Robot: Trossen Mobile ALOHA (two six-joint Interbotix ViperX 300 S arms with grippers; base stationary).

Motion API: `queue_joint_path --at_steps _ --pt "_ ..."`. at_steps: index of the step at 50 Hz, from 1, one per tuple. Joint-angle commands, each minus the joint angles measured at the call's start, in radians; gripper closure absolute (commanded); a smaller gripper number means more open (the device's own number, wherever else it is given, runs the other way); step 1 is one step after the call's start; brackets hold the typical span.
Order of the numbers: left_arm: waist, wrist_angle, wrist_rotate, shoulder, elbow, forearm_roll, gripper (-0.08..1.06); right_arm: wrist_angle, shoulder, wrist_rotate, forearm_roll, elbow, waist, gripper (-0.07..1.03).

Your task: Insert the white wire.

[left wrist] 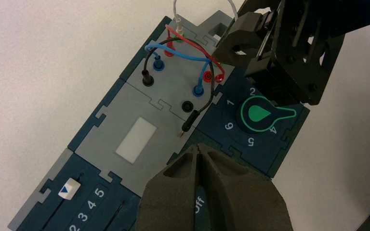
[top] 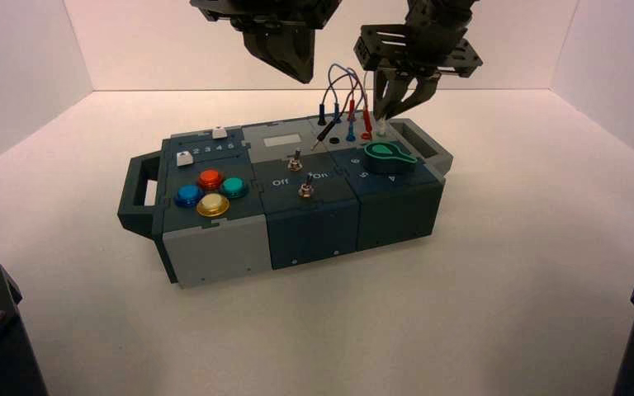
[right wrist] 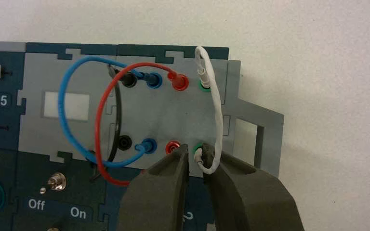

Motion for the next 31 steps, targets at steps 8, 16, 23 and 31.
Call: queue_joint_path --at_steps 8,16,23,31 --pt "0.025 -0.006 0.011 -0.023 -0.014 0.005 1.01 -0.002 -0.038 -0.003 -0.023 -0.018 0.014 0.71" --pt "0.046 -0.006 0.011 -0.028 -0.011 0.008 1.01 0.031 -0.077 -0.003 -0.025 -0.009 0.012 0.71" --pt "0.048 -0.005 0.011 -0.029 -0.015 0.009 1.01 0.069 -0.094 -0.005 -0.032 -0.006 0.012 0.71" --pt "0.048 -0.003 0.008 -0.029 -0.025 0.009 1.01 0.086 -0.092 -0.005 -0.04 -0.006 0.012 0.71"
